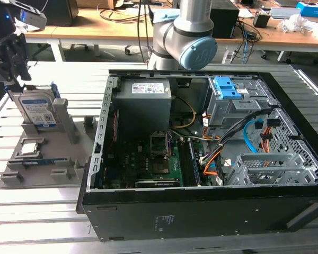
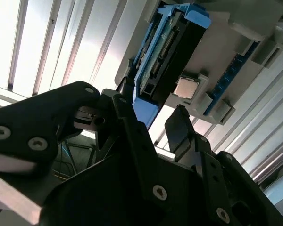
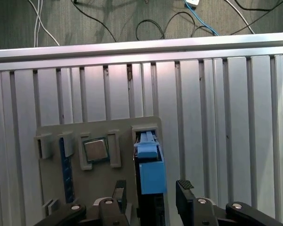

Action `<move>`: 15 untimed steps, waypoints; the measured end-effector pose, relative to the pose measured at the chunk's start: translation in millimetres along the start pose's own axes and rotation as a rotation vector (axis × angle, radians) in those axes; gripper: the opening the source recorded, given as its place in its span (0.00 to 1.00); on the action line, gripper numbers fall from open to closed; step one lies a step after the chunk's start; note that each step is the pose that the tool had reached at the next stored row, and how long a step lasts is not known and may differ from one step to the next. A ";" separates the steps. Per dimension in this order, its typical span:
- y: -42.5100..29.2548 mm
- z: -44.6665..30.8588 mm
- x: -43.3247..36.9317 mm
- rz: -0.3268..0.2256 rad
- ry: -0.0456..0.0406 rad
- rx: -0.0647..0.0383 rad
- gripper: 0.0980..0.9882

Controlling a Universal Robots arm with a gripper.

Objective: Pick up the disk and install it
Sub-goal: 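Pick up the disk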

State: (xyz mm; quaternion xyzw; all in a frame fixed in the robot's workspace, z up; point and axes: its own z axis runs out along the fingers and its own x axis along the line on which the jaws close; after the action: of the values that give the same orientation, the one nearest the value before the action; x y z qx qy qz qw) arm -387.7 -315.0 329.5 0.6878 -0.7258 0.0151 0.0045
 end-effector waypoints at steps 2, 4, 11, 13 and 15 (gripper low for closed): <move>0.1 3.9 0.1 0.000 0.0001 0.000 0.50; 0.1 9.4 0.2 0.000 0.0003 0.000 0.50; 0.4 27.9 -0.3 0.000 0.0003 0.000 0.50; 0.5 34.4 -0.5 0.000 0.0003 0.000 0.50; 0.5 38.4 -0.6 0.000 0.0002 0.000 0.50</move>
State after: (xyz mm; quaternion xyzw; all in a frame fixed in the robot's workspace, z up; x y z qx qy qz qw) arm -387.6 -315.5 291.1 0.6879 -0.7256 0.0152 0.0046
